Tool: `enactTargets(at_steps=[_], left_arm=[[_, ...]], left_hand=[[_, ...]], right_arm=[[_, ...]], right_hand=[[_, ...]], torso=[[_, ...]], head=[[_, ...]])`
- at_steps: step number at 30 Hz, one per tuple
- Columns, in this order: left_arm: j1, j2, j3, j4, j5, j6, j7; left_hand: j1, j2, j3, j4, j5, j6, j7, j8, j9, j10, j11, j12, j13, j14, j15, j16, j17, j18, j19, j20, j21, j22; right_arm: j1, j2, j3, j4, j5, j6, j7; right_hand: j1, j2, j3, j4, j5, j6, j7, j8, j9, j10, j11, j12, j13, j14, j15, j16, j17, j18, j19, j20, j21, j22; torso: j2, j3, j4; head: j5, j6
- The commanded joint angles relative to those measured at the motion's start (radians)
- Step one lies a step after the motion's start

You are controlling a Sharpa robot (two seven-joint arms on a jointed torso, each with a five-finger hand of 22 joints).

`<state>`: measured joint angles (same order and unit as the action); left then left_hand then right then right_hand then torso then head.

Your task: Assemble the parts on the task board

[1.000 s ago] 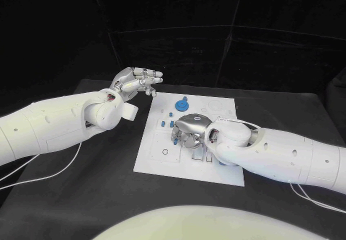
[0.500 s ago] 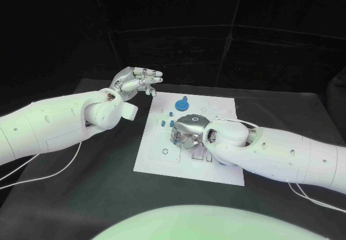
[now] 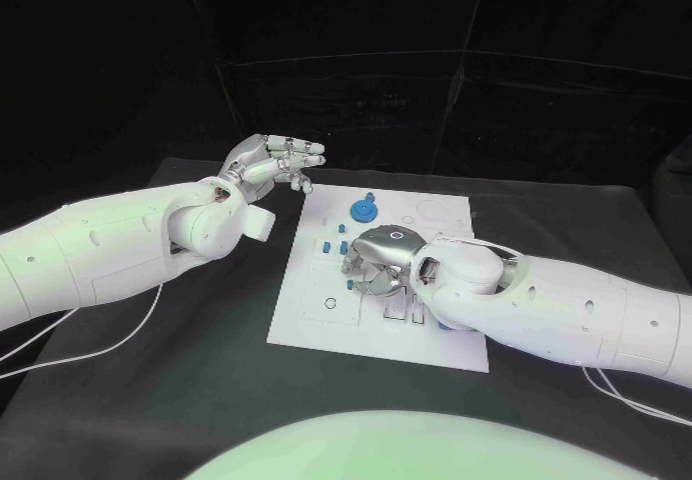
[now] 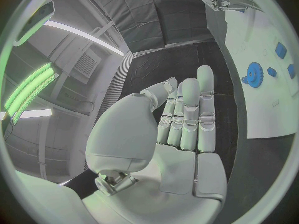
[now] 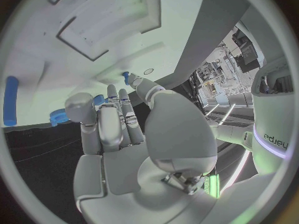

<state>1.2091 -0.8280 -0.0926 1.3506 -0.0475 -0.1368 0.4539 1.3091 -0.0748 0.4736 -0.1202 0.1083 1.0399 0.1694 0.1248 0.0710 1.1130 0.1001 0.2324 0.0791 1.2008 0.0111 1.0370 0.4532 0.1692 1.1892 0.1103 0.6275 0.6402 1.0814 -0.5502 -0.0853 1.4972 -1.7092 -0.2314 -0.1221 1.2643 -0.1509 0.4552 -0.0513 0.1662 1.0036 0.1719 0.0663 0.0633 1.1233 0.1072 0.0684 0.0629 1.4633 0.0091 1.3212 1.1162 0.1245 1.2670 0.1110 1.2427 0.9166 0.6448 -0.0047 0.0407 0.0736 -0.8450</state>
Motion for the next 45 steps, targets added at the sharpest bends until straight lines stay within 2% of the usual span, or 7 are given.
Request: enactTargets(at_steps=[1,5,11,18,25,36,45], left_arm=[[0.002,-0.001,0.001,0.000,0.004,0.014,0.000],[0.002,-0.002,0.001,0.000,0.004,0.015,-0.001],[0.002,-0.002,0.000,0.000,0.004,0.016,-0.002],[0.002,0.000,0.000,-0.001,0.004,0.017,-0.002],[0.002,0.003,-0.001,-0.003,0.004,0.019,-0.003],[0.002,0.004,-0.002,-0.007,0.004,0.020,-0.004],[0.001,0.005,-0.002,-0.009,0.004,0.021,-0.004]], left_hand=[[0.010,-0.001,0.000,-0.004,-0.005,0.004,0.005,0.005,-0.002,-0.005,0.000,0.007,-0.001,-0.007,0.000,-0.007,-0.001,0.013,-0.004,-0.003,-0.003,-0.002],[0.010,-0.001,-0.001,-0.004,-0.007,0.003,0.006,0.005,-0.002,-0.006,0.001,0.007,-0.002,-0.007,0.000,-0.007,-0.002,0.013,-0.004,-0.003,-0.004,-0.002],[0.009,-0.001,-0.002,-0.004,-0.007,0.003,0.006,0.005,-0.002,-0.006,0.001,0.008,-0.002,-0.007,0.001,-0.007,-0.002,0.013,-0.004,-0.002,-0.004,-0.002],[0.009,-0.001,-0.003,-0.004,-0.008,0.003,0.006,0.005,-0.002,-0.006,0.001,0.008,-0.002,-0.008,0.001,-0.007,-0.002,0.013,-0.004,-0.002,-0.004,-0.002],[0.009,-0.001,-0.003,-0.004,-0.008,0.003,0.006,0.005,-0.002,-0.006,0.001,0.008,-0.002,-0.008,0.001,-0.007,-0.002,0.013,-0.004,-0.002,-0.004,-0.002],[0.009,-0.001,-0.003,-0.004,-0.008,0.003,0.006,0.005,-0.002,-0.006,0.001,0.008,-0.002,-0.008,0.001,-0.007,-0.002,0.013,-0.004,-0.002,-0.004,-0.002],[0.009,-0.001,-0.003,-0.004,-0.008,0.003,0.006,0.005,-0.002,-0.006,0.001,0.008,-0.002,-0.008,0.001,-0.007,-0.002,0.013,-0.004,-0.002,-0.004,-0.002]], right_arm=[[0.001,-0.025,0.001,0.026,0.037,-0.125,0.023],[0.004,-0.091,0.003,0.076,0.111,-0.136,0.015],[0.046,-0.194,0.032,0.108,0.206,-0.058,-0.044],[0.086,-0.267,0.040,0.100,0.157,0.043,-0.093],[0.094,-0.274,0.042,0.085,0.113,0.085,-0.098],[0.094,-0.245,0.041,0.068,0.102,0.184,-0.074],[0.091,-0.213,0.040,0.038,0.102,0.201,-0.057]], right_hand=[[0.003,0.006,-0.009,0.000,0.012,0.000,0.001,-0.001,0.003,-0.006,-0.001,0.007,0.001,0.029,0.007,0.003,0.000,0.001,0.003,0.007,-0.002,0.001],[0.006,0.009,-0.011,0.001,0.019,0.010,-0.001,0.003,0.005,0.005,-0.004,0.017,0.002,0.030,0.006,0.006,0.003,0.001,0.005,0.007,-0.001,0.003],[0.000,-0.007,-0.032,0.002,0.020,0.006,-0.008,-0.001,0.004,-0.009,-0.005,0.016,0.000,0.030,0.005,0.008,0.001,0.001,0.005,0.006,-0.002,0.001],[0.002,-0.028,-0.166,0.011,0.022,-0.052,-0.036,-0.003,0.003,-0.082,-0.007,0.017,0.003,0.022,0.005,-0.001,-0.021,0.006,-0.009,0.003,-0.020,-0.025],[0.054,0.010,-0.284,0.022,0.026,-0.064,-0.048,-0.001,0.004,-0.113,-0.003,0.048,0.004,0.020,0.006,-0.005,-0.034,0.006,-0.011,0.007,-0.031,-0.038],[0.084,0.044,-0.309,0.019,0.032,-0.038,-0.046,0.005,0.007,-0.081,-0.013,0.088,0.006,0.021,-0.001,-0.004,-0.036,0.006,-0.006,0.002,-0.030,-0.036],[0.118,0.102,-0.261,0.015,-0.006,0.016,-0.034,0.010,0.007,0.004,-0.030,0.106,0.000,0.027,-0.016,0.005,-0.027,0.001,0.011,-0.009,-0.015,-0.012]], torso=[[-0.001,0.0003,-0.0006],[-0.002,-0.0007,-0.0023],[-0.003,-0.0024,-0.0051],[-0.002,-0.0013,-0.0069],[-0.002,-0.0003,-0.0054],[-0.002,-0.0016,-0.0045],[-0.002,-0.0014,-0.0044]], head=[[-0.003,0.006],[-0.009,0.011],[-0.027,0.024],[-0.042,0.037],[-0.045,0.039],[-0.043,0.034],[-0.043,0.030]])
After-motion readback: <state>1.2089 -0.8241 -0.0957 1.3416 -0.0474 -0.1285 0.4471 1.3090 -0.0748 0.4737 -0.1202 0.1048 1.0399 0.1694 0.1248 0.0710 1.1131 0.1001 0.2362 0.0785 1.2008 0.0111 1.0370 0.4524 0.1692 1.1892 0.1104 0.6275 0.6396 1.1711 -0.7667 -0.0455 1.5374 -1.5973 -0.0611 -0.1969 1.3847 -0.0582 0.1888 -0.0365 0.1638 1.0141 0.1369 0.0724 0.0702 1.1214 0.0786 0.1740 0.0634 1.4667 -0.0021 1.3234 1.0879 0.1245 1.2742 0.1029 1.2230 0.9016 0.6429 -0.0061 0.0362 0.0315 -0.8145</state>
